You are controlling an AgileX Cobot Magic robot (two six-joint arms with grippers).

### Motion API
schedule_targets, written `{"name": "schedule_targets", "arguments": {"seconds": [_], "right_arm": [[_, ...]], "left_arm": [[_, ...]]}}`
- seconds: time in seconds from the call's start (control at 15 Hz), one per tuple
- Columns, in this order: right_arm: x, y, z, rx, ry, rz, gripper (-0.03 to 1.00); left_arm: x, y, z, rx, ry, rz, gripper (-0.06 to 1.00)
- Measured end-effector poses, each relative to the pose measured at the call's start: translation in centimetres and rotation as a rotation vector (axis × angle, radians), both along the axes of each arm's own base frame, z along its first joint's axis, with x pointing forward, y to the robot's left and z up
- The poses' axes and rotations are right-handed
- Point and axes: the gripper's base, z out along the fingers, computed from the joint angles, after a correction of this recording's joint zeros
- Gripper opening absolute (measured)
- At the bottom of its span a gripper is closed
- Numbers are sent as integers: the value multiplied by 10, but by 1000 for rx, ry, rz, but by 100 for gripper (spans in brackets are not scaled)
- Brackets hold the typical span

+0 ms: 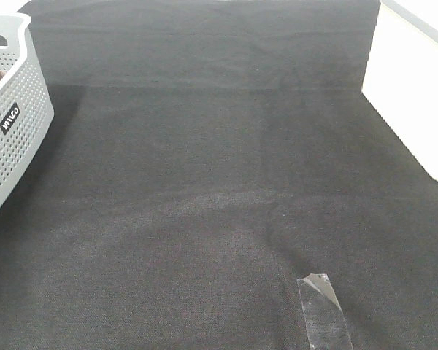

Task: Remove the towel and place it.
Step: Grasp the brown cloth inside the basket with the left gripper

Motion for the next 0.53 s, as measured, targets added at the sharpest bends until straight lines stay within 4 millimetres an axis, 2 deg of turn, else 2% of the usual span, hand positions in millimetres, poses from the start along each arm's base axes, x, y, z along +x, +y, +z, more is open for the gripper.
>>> {"name": "schedule_targets", "arguments": {"seconds": [0.33, 0.4, 0.53], "right_arm": [[0, 0, 0, 0, 0, 0, 96], [0, 0, 0, 0, 0, 0, 96], [0, 0, 0, 0, 0, 0, 96]], "left_arm": [[0, -1, 1, -67, -107, 202, 0], [-2, -2, 9, -80, -138, 234, 0], [-9, -5, 42, -95, -237, 263, 0]]}}
